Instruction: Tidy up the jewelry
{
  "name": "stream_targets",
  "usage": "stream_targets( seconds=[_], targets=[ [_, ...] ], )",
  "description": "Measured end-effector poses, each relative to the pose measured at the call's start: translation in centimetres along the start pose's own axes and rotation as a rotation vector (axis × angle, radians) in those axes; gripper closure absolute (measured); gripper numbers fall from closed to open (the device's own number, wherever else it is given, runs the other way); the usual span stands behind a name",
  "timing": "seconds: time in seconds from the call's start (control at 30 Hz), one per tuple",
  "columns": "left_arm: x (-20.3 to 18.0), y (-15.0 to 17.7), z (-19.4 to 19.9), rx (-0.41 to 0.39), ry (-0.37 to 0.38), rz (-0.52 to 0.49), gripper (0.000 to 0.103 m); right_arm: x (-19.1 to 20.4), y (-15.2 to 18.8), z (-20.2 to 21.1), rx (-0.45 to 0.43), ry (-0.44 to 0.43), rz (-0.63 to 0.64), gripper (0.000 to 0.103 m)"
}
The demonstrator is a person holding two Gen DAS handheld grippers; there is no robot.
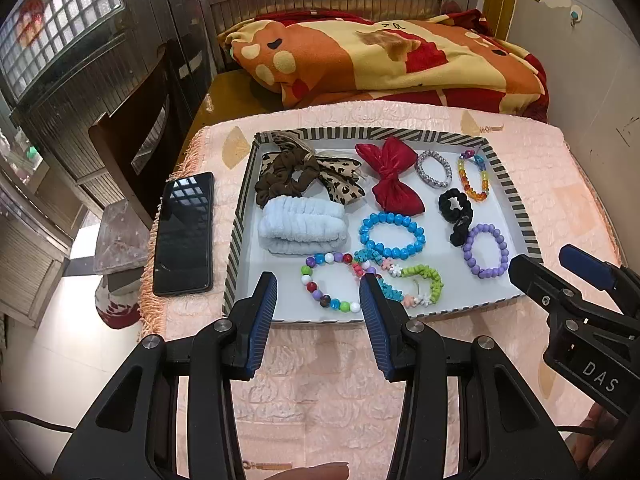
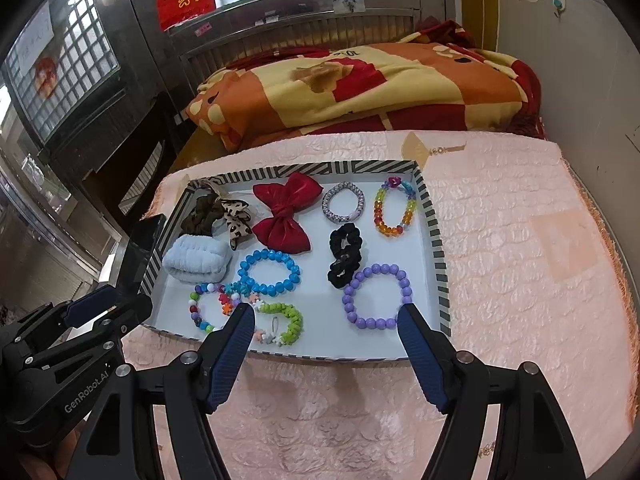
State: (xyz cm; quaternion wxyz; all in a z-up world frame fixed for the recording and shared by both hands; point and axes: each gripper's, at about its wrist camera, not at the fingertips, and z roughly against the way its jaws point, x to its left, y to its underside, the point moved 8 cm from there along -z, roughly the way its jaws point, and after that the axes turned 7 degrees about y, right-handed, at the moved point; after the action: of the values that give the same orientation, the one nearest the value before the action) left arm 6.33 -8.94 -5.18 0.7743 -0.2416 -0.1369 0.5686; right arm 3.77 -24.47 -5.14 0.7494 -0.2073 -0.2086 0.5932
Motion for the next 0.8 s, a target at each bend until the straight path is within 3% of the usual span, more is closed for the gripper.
stream_targets(
  seconds=[0.8],
  targets=[
    [0.03,-0.13,-0.08,0.001,-0.009,0.006,0.061,-0.22,0.22,-0.72,0.024,-0.008,0.001,0.03]
  ],
)
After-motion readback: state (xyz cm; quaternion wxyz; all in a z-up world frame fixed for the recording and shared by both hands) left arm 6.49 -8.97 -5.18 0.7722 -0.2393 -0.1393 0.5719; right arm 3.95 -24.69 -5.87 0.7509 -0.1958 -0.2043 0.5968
